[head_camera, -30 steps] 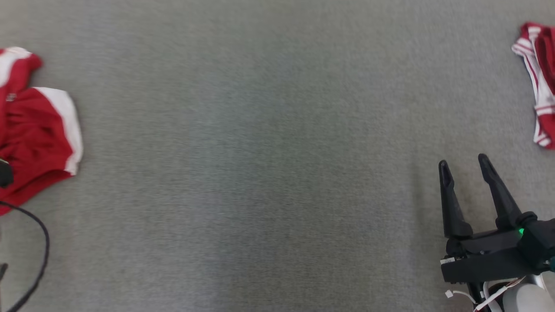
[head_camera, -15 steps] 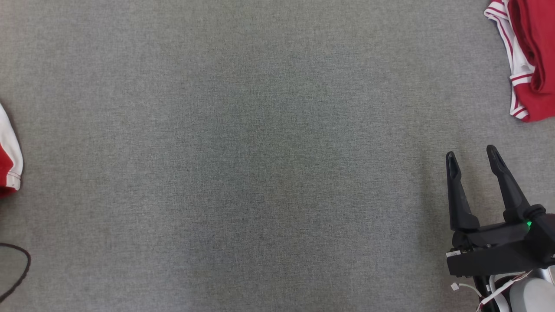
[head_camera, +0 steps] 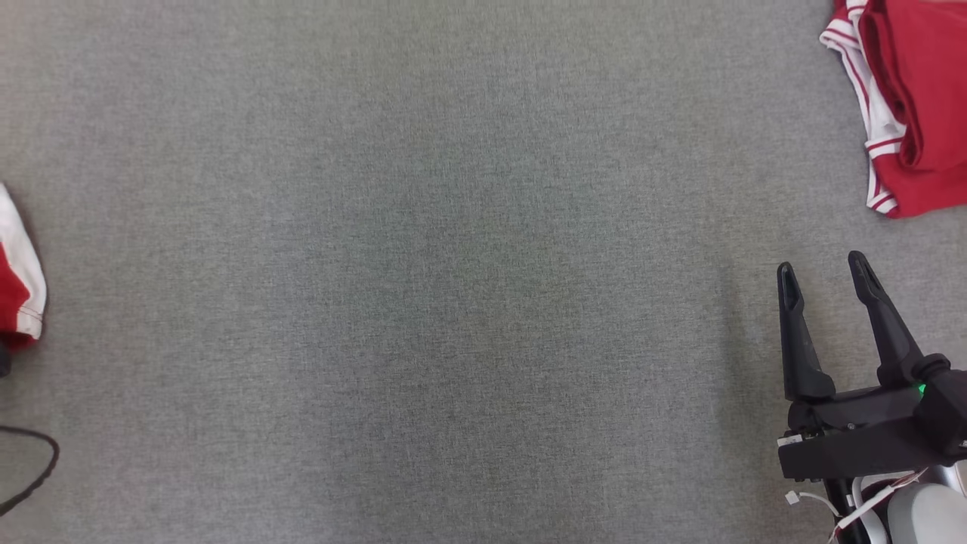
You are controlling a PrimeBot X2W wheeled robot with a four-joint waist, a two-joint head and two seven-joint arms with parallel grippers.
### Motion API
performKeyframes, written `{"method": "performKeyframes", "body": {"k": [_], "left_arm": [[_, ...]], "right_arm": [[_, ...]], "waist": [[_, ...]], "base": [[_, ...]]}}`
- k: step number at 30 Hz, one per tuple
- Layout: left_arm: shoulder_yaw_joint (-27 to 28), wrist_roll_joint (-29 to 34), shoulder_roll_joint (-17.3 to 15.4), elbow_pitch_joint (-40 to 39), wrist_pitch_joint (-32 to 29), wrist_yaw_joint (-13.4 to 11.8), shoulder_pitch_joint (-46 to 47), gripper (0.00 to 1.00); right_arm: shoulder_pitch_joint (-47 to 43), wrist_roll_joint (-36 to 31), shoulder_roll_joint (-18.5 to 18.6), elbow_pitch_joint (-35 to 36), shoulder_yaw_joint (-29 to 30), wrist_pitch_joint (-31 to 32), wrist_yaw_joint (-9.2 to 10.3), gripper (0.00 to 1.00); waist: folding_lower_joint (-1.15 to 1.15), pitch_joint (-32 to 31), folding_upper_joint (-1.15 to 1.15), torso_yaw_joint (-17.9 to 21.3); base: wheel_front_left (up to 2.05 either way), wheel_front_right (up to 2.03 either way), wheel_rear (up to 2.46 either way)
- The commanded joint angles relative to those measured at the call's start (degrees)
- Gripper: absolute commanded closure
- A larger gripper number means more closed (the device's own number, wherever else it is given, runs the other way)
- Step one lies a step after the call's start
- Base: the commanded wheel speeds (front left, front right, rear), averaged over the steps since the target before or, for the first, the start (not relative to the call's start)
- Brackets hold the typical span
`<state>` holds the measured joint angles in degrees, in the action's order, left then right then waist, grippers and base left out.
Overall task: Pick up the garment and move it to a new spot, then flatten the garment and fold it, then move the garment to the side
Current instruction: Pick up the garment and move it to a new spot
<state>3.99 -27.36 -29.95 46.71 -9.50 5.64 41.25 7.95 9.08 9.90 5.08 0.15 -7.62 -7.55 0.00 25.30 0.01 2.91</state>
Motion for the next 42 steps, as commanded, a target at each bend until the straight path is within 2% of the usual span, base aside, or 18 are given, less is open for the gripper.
{"method": "performKeyframes", "body": {"k": [1,8,12,20,30,33,34,37,42], "left_arm": [[-0.11,0.36,-0.07,0.04,0.74,0.19,0.69,1.00],[-0.94,1.87,0.18,-4.40,8.88,0.15,3.58,1.00],[-2.81,3.27,1.15,-9.33,11.06,-0.10,5.38,1.00],[-6.13,3.03,4.63,-24.02,8.89,-0.19,7.24,1.00],[-13.15,2.06,11.80,-39.54,2.22,-1.21,7.59,1.00],[-15.56,1.65,14.32,-41.58,1.37,-1.26,7.21,1.00],[-19.17,1.26,17.49,-41.89,0.99,-0.71,6.57,1.00],[-22.56,0.88,20.18,-41.03,1.07,-0.25,4.90,1.00],[-26.16,1.67,20.96,-38.69,1.92,0.24,0.73,1.00]], "right_arm": [[-0.33,-0.04,-0.31,-0.10,0.15,-0.23,0.13,0.00],[-1.16,0.86,-1.46,-2.88,-0.15,-1.52,0.13,0.00],[-1.83,1.18,-2.30,-4.94,-0.58,-2.39,0.14,0.00],[-2.47,2.10,-3.96,-8.47,-0.84,-4.37,0.13,0.00],[-3.38,3.11,-5.58,-12.64,-0.45,-6.53,0.13,0.00],[-3.60,2.99,-5.86,-13.31,-0.27,-6.82,0.13,0.00],[-4.17,2.97,-6.05,-13.82,0.37,-7.12,0.13,0.00],[-4.19,2.88,-6.24,-14.09,0.12,-7.31,0.13,0.00],[-4.36,3.00,-6.54,-14.42,-0.11,-7.52,0.13,0.00]], "waist": [[0.00,-0.89,-0.01,-0.14],[0.00,-5.77,-0.01,-0.78],[0.00,-8.87,-0.01,-0.77],[0.00,-12.99,-0.01,1.88],[0.00,-15.83,-0.01,9.89],[0.00,-16.39,-0.01,12.33],[0.00,-16.75,-0.01,14.48],[0.00,-16.77,-0.01,15.85],[0.00,-16.41,-0.01,16.43]], "base": [[0.00,0.00,0.00],[0.00,0.00,0.00],[0.00,0.00,0.00],[0.00,0.00,0.00],[0.00,0.00,0.00],[0.00,0.00,0.00],[0.00,0.00,0.00],[0.00,0.00,0.00],[0.00,0.00,0.00]]}}
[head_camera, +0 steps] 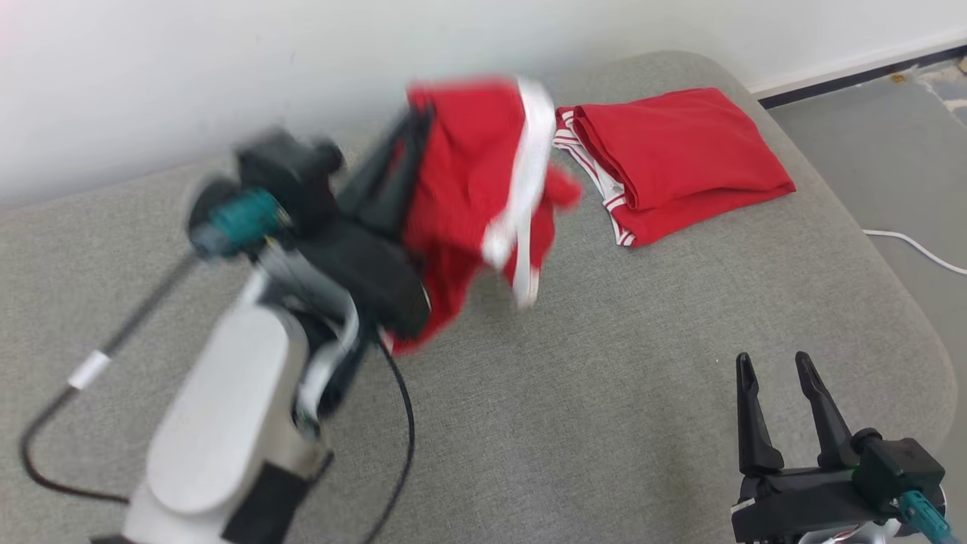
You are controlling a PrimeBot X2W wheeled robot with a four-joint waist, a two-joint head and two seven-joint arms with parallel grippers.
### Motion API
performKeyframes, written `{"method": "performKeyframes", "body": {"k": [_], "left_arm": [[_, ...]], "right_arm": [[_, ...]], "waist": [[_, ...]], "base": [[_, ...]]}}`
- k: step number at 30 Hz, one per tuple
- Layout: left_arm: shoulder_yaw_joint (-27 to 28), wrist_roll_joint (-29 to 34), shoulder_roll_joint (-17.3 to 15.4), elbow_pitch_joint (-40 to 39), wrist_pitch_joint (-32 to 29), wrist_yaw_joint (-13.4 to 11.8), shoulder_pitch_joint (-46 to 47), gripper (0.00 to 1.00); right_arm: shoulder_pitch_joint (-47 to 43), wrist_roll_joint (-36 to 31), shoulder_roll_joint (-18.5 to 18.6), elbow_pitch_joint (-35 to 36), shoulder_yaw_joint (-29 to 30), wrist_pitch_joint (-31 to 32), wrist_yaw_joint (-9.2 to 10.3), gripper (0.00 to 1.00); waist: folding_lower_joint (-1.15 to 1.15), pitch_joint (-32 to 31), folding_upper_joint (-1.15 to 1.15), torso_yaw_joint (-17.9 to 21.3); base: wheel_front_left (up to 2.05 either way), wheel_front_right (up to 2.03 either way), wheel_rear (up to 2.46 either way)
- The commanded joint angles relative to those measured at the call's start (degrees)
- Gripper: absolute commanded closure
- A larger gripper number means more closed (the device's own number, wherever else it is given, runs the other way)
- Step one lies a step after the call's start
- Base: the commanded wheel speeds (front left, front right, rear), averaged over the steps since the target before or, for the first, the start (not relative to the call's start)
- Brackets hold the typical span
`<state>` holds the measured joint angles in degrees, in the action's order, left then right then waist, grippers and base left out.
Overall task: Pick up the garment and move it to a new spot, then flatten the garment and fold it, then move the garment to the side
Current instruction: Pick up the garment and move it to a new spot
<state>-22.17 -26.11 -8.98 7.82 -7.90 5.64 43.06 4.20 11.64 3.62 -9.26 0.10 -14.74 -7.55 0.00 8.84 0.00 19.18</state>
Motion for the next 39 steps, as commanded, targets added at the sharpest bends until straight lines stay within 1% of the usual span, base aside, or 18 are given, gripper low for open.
{"method": "performKeyframes", "body": {"k": [1,3,5,8,11,13,16,17,18,20,26,30,33,39], "left_arm": [[-0.87,0.48,-0.11,0.70,0.32,0.37,-2.33,1.00],[-2.32,0.74,-0.78,1.91,0.61,0.56,-4.94,1.00],[-4.47,1.53,-2.42,3.59,1.50,0.78,-9.37,1.00],[-5.42,1.69,-3.76,5.16,2.90,0.86,-13.90,1.00],[-5.74,1.87,-4.99,6.86,4.45,0.37,-18.07,1.00],[-5.33,1.35,-5.14,8.04,5.77,-0.24,-20.47,1.00],[-5.33,0.20,-4.61,10.01,7.50,-0.50,-23.11,1.00],[-5.34,0.04,-4.42,10.52,8.17,-0.57,-23.52,0.68],[-5.27,-0.19,-3.92,10.84,9.16,-0.56,-23.85,0.01],[-4.95,-0.55,-3.04,11.28,10.85,-0.62,-24.27,0.00],[-3.13,-0.83,-2.13,10.09,17.22,-1.58,-23.21,0.00],[-1.35,-0.72,-2.62,8.56,20.22,-2.75,-23.98,0.00],[-0.32,-0.72,-3.02,7.63,21.14,-3.46,-24.79,0.00],[3.23,0.20,-5.29,4.87,22.67,-5.30,-28.00,0.00]], "right_arm": [[-0.60,0.54,-0.25,-0.17,0.01,-0.43,0.13,0.00],[-0.63,0.63,-0.29,-0.42,0.08,-0.39,0.13,0.00],[-0.60,0.51,-0.37,-0.82,0.03,-0.44,0.13,0.00],[-0.67,0.31,-0.39,-1.07,0.02,-0.48,0.13,0.00],[-0.71,0.03,-0.40,-1.31,-0.04,-0.50,0.13,0.00],[-0.64,-0.03,-0.23,-1.57,-0.17,-0.49,0.13,0.00],[-0.50,0.14,0.16,-1.81,-0.45,-0.49,0.13,0.00],[-0.41,0.11,0.22,-1.84,-0.68,-0.49,0.13,0.00],[-0.39,0.00,0.26,-1.84,-0.74,-0.49,0.13,0.00],[-0.48,-0.20,0.34,-1.71,-0.74,-0.50,0.13,0.00],[-1.21,-0.22,1.17,-1.35,-0.32,-0.46,0.13,0.00],[-2.03,-0.52,1.47,-0.61,0.16,-0.26,0.13,0.00],[-2.31,-0.55,1.42,-0.07,0.46,-0.12,0.13,0.00],[-3.68,-0.67,1.24,1.17,0.96,0.47,0.13,0.00]], "waist": [[0.00,0.17,0.00,0.12],[0.00,0.35,0.00,-0.08],[0.00,0.52,0.00,-0.61],[0.00,0.54,0.00,-1.46],[0.00,0.42,0.00,-2.61],[0.00,0.21,0.00,-3.38],[0.00,-0.19,0.00,-4.70],[0.00,-0.34,0.00,-5.05],[0.00,-0.60,0.00,-5.52],[0.00,-1.19,0.00,-6.34],[0.00,-3.43,0.00,-8.72],[0.00,-4.88,0.00,-10.32],[0.00,-5.60,0.00,-11.07],[0.00,-7.71,0.00,-13.01]], "base": [[0.00,0.00,0.00],[0.00,0.00,0.00],[0.00,0.00,0.00],[0.00,0.00,0.00],[0.00,0.00,0.00],[0.00,0.00,0.00],[0.00,0.00,0.00],[0.00,0.00,0.00],[0.00,0.00,0.00],[0.00,0.00,0.00],[0.00,0.00,0.00],[0.00,0.00,0.00],[0.00,0.00,0.00],[0.00,0.00,0.00]]}}
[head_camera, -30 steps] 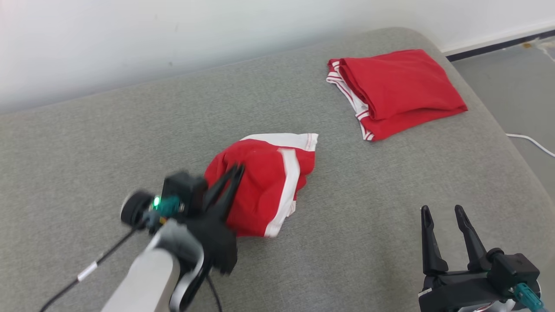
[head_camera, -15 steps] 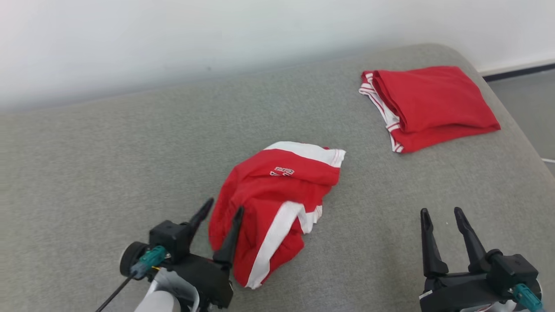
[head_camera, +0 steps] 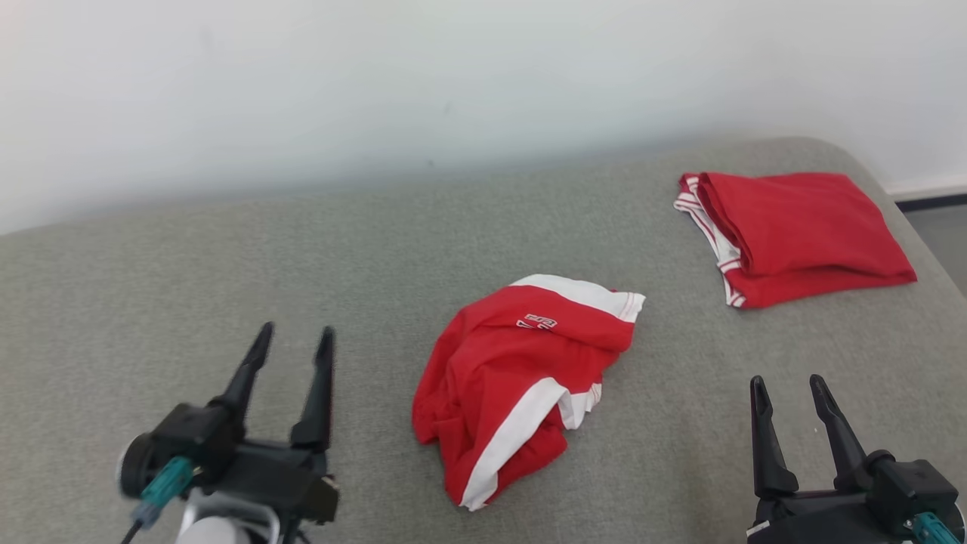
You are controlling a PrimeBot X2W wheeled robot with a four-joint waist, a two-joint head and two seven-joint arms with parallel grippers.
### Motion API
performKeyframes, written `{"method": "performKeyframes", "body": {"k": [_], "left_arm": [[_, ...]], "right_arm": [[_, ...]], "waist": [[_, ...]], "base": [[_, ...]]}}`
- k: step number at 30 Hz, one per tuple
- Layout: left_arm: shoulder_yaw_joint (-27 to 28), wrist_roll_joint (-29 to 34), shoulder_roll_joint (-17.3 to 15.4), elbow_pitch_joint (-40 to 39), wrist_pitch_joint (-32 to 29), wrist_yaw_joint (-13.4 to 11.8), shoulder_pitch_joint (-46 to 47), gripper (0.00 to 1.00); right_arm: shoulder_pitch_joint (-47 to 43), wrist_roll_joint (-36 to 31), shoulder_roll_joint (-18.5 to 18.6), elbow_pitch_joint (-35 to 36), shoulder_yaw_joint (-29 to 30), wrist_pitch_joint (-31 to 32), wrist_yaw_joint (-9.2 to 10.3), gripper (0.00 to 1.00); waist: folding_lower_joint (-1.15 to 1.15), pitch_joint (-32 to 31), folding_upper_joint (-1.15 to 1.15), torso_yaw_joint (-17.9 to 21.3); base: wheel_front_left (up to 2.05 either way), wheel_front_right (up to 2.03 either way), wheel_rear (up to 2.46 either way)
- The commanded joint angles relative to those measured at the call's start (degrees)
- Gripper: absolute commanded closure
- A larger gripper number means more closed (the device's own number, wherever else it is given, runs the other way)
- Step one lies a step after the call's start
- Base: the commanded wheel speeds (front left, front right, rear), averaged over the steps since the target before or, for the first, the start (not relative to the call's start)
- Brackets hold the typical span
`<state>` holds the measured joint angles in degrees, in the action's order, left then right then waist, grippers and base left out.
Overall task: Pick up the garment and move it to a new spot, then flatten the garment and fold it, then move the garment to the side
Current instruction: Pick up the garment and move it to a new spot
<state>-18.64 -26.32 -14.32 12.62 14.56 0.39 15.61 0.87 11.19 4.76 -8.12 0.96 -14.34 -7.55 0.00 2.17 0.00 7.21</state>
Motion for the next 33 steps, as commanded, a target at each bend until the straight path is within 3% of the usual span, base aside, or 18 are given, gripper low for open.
{"method": "performKeyframes", "body": {"k": [1,7,14,23,33], "left_arm": [[0.41,0.26,-0.22,-0.27,0.35,-0.34,-1.27,0.00],[4.97,1.09,-1.88,-3.89,0.69,-2.07,-5.87,0.00],[9.43,2.22,-1.49,-7.73,0.63,-2.65,-11.20,0.00],[13.30,4.70,0.25,-10.59,0.64,-3.22,-17.00,0.00],[16.35,7.04,3.49,-11.47,0.65,-1.97,-20.08,0.00]], "right_arm": [[-0.55,-0.13,0.12,0.17,0.15,0.01,0.13,0.00],[-1.84,-0.02,0.05,1.12,0.64,0.50,0.13,0.00],[-3.13,0.32,-0.37,2.02,1.54,0.62,0.13,0.00],[-4.00,0.51,-0.52,2.43,1.16,0.78,0.13,0.00],[-4.62,1.13,-0.10,2.14,1.11,0.78,0.13,0.00]], "waist": [[0.00,-1.40,0.00,-1.36],[0.00,-2.38,0.00,-3.05],[0.00,-2.73,0.00,-4.84],[0.00,-2.79,0.00,-5.16],[0.00,-2.43,0.00,-5.09]], "base": [[0.00,0.00,0.00],[0.00,0.00,0.00],[0.00,0.00,0.00],[0.00,0.00,0.00],[0.00,0.00,0.00]]}}
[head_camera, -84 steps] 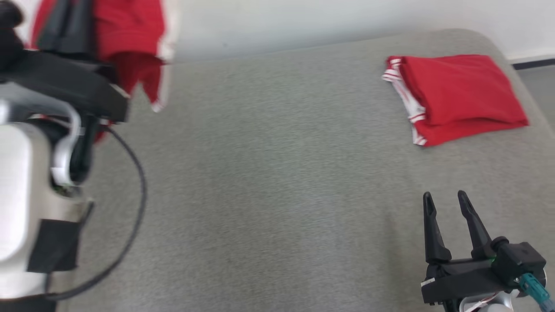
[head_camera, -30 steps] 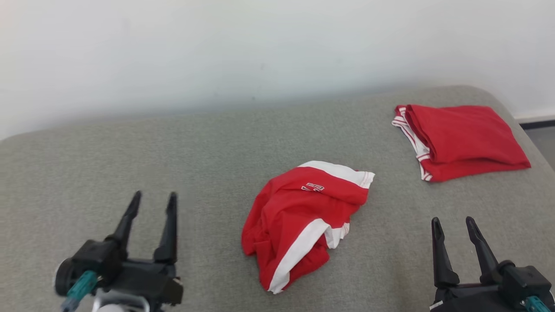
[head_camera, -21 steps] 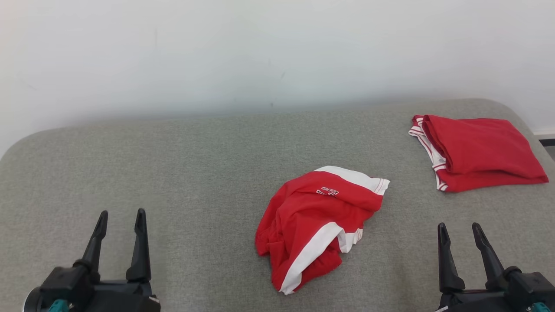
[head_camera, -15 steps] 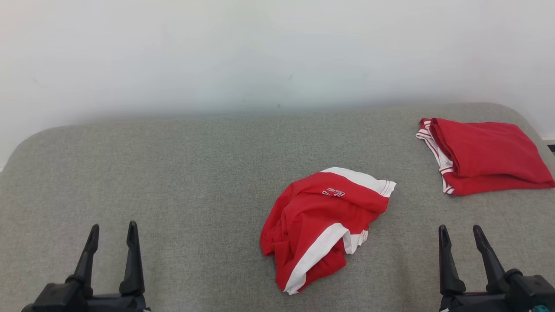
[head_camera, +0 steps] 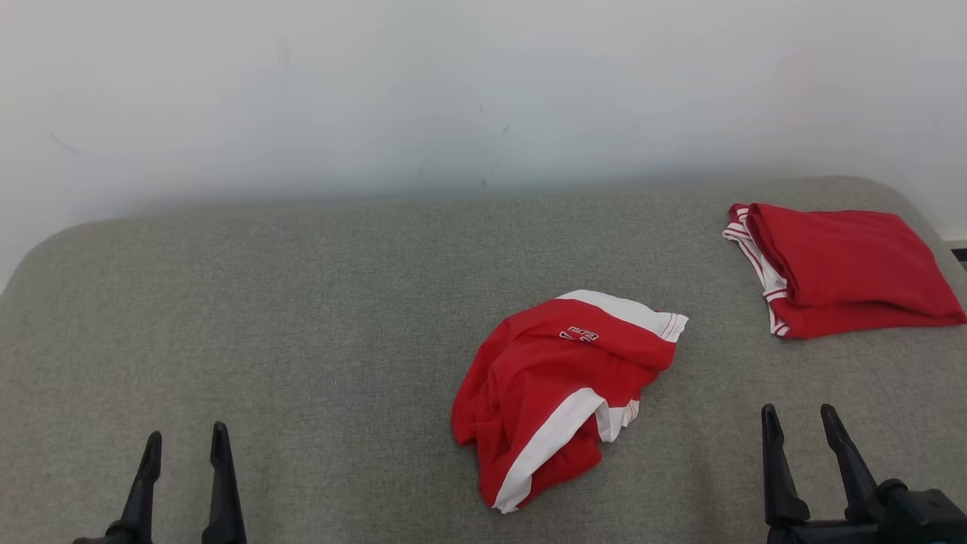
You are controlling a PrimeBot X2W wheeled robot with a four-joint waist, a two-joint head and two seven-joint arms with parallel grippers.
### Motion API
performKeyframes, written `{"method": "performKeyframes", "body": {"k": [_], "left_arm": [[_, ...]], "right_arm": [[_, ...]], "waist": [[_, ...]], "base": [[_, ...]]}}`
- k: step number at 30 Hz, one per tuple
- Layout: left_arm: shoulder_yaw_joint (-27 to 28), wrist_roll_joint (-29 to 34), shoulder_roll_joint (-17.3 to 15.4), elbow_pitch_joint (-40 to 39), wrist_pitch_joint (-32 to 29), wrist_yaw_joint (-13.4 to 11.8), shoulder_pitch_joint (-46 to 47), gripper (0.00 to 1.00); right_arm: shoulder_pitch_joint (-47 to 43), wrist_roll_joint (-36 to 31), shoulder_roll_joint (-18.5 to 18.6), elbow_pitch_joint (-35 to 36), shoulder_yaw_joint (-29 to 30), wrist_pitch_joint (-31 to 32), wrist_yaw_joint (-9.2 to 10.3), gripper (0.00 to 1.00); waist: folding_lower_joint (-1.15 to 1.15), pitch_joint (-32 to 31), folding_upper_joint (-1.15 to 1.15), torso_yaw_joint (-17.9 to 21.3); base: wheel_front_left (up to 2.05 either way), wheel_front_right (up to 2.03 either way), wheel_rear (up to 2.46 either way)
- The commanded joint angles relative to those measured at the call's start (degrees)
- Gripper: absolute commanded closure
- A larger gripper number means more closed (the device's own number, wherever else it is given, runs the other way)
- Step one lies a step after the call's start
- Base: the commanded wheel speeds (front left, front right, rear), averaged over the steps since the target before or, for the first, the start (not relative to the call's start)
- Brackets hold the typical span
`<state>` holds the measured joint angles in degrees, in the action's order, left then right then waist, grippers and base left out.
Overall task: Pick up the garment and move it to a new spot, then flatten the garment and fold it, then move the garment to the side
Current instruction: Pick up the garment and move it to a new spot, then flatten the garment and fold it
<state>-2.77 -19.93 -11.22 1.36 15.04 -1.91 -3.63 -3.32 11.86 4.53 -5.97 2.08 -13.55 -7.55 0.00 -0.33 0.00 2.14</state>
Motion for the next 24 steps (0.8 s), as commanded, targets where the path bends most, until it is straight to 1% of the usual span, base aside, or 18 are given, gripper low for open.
{"method": "performKeyframes", "body": {"k": [1,13,24], "left_arm": [[0.80,0.82,0.81,-0.22,0.18,0.55,-1.02,0.00],[3.68,2.82,3.40,0.96,0.18,3.33,-1.70,0.00],[5.40,4.76,5.09,2.04,0.18,5.00,-1.01,0.00]], "right_arm": [[-0.46,0.46,0.08,-0.06,-0.07,-0.05,0.13,0.00],[-0.53,0.60,-0.20,-0.81,-0.40,-0.32,0.13,0.00],[-0.12,0.87,0.02,-1.36,-0.68,-0.35,0.13,0.00]], "waist": [[0.00,0.13,0.00,-0.04],[0.00,0.34,0.00,0.11],[0.00,0.35,0.00,0.06]], "base": [[0.00,0.00,0.00],[0.00,0.00,0.00],[0.00,0.00,0.00]]}}
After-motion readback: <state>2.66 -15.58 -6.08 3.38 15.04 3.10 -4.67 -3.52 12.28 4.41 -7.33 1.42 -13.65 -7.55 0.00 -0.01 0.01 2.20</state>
